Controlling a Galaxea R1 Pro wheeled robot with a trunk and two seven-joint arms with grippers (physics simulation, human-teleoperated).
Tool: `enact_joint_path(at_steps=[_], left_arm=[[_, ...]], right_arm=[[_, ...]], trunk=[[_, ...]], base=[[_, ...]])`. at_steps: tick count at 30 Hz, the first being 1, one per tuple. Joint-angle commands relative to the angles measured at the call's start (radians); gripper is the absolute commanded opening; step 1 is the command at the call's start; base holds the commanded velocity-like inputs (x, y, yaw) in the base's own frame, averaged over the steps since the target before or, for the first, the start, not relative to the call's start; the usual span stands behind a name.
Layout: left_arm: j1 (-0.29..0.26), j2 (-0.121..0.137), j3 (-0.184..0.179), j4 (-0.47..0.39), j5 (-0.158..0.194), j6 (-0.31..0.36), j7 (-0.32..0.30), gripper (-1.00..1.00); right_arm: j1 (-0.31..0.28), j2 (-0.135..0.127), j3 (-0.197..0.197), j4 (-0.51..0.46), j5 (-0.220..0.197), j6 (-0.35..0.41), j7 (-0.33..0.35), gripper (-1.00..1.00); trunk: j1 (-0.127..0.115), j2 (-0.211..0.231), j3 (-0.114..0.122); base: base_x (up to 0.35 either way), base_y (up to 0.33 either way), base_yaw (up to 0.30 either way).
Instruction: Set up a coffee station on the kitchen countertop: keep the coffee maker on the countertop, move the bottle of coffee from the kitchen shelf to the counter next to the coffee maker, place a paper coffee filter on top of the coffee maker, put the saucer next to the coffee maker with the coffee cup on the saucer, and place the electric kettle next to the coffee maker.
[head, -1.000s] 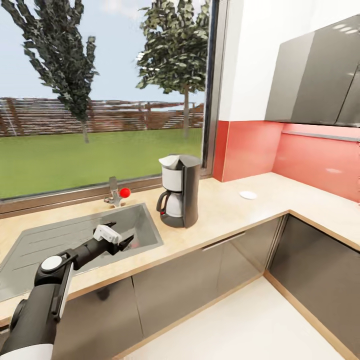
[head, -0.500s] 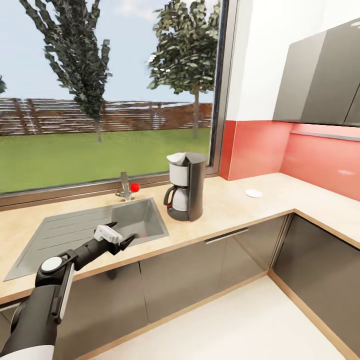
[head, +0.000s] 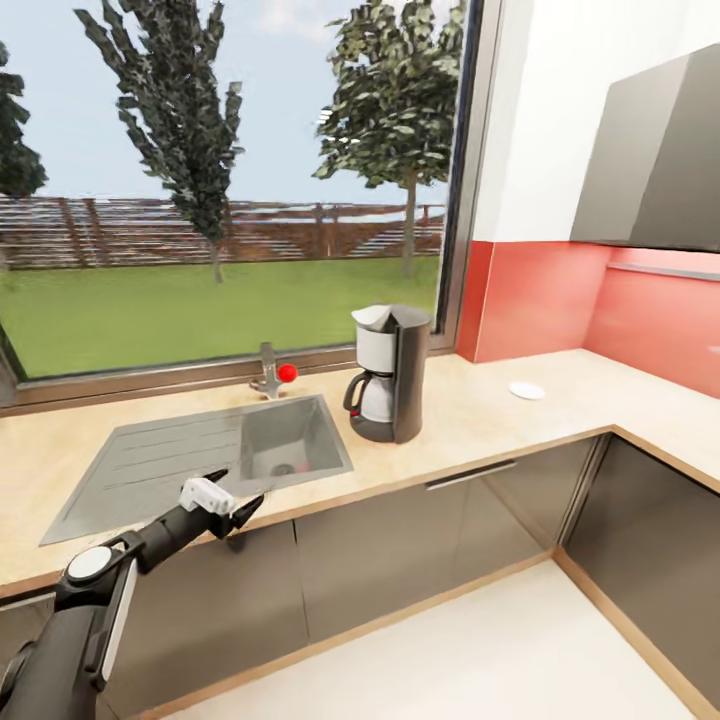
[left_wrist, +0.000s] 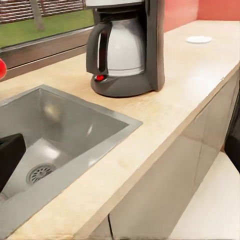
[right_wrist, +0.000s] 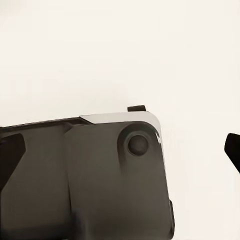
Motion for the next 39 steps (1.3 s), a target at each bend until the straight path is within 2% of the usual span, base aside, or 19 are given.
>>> enact_joint_path(at_steps=[1,4,8,11,14,15,17,19,21,22,26,27,28,30,31,32,36,38,39], left_arm=[[0.011,0.000,0.010,-0.001,-0.003,-0.013,-0.006,1.00],[0.048,-0.002,0.043,0.000,-0.002,-0.071,-0.006,1.00],[0.117,-0.005,0.075,0.007,-0.001,-0.103,-0.005,1.00],[0.192,-0.007,0.093,0.054,-0.002,-0.121,-0.004,1.00],[0.248,-0.005,0.112,0.113,-0.002,-0.171,-0.002,1.00],[0.270,-0.005,0.128,0.143,-0.002,-0.203,-0.001,1.00],[0.300,-0.006,0.162,0.189,-0.002,-0.253,-0.002,1.00],[0.333,-0.008,0.217,0.237,-0.002,-0.303,-0.003,1.00],[0.353,-0.009,0.258,0.264,-0.003,-0.321,-0.003,1.00],[0.385,-0.003,0.329,0.331,-0.008,-0.336,0.000,1.00],[0.408,0.009,0.412,0.414,-0.029,-0.337,0.007,1.00],[0.414,0.019,0.482,0.456,-0.102,-0.334,0.011,1.00],[0.415,0.021,0.535,0.485,-0.180,-0.326,0.014,1.00],[0.412,0.022,0.608,0.516,-0.261,-0.308,0.037,1.00],[0.412,0.022,0.621,0.521,-0.274,-0.303,0.045,1.00],[0.409,0.022,0.666,0.543,-0.322,-0.270,0.110,1.00],[0.408,0.016,0.674,0.555,-0.375,-0.185,0.226,1.00],[0.407,0.011,0.675,0.558,-0.428,-0.138,0.293,1.00],[0.406,0.008,0.676,0.570,-0.475,-0.116,0.343,1.00]], right_arm=[[0.000,0.001,-0.004,-0.001,-0.002,-0.002,0.000,1.00],[0.000,0.001,-0.004,-0.001,-0.002,-0.002,0.000,1.00],[0.000,0.001,-0.004,0.000,-0.002,-0.001,0.000,1.00],[0.000,0.001,-0.004,0.000,-0.002,-0.001,0.000,1.00],[0.000,0.001,-0.003,0.001,-0.002,-0.001,0.001,1.00],[0.000,0.002,-0.003,0.001,-0.002,-0.001,0.001,1.00],[0.000,0.002,-0.003,0.002,-0.002,0.000,0.001,1.00],[0.000,0.002,-0.002,0.002,-0.001,0.000,0.002,1.00],[0.000,0.002,-0.002,0.002,0.000,0.000,0.002,1.00],[0.000,0.002,-0.002,0.002,0.000,0.000,0.002,1.00],[0.000,0.002,-0.002,0.002,0.000,0.000,0.002,1.00],[0.000,0.003,-0.003,0.002,-0.001,0.000,0.002,1.00],[0.000,0.004,-0.003,0.002,-0.001,0.000,0.002,1.00],[0.000,0.004,-0.003,0.002,-0.001,0.000,0.002,1.00],[0.000,0.004,-0.003,0.002,-0.001,0.000,0.002,1.00],[0.000,0.004,-0.003,0.002,-0.001,0.000,0.002,1.00],[0.000,0.004,-0.003,0.002,-0.002,0.001,0.003,1.00],[0.000,0.004,-0.003,0.002,-0.002,0.002,0.003,1.00],[0.000,0.004,-0.004,0.002,-0.002,0.002,0.003,1.00]], trunk=[[0.001,-0.002,-0.002],[0.001,-0.002,-0.002],[0.001,-0.002,-0.002],[0.001,-0.002,-0.002],[0.001,-0.002,-0.002],[0.001,-0.002,-0.002],[0.001,-0.002,-0.002],[0.001,-0.002,-0.002],[0.001,-0.002,-0.002],[0.001,-0.002,-0.002],[0.001,-0.002,-0.002],[0.001,-0.002,-0.002],[0.001,-0.002,-0.002],[0.001,-0.002,-0.002],[0.001,-0.002,-0.002],[0.001,-0.002,-0.002],[0.001,-0.002,-0.002],[0.001,-0.002,-0.002],[0.001,-0.002,-0.002]], base=[[0.000,0.000,0.269],[0.000,0.000,0.273],[0.000,0.000,0.277],[0.000,0.000,0.278],[0.000,0.000,0.278],[0.000,0.000,0.278],[0.000,0.000,0.278],[0.000,0.000,0.278],[0.000,0.000,0.278],[0.000,0.000,0.278],[0.000,0.000,0.278],[0.000,0.000,0.278],[0.000,0.000,0.278],[0.000,0.000,0.278],[0.000,0.000,0.278],[0.000,0.000,0.278],[0.000,0.000,0.278],[0.000,0.000,0.278],[0.000,0.000,0.278]])
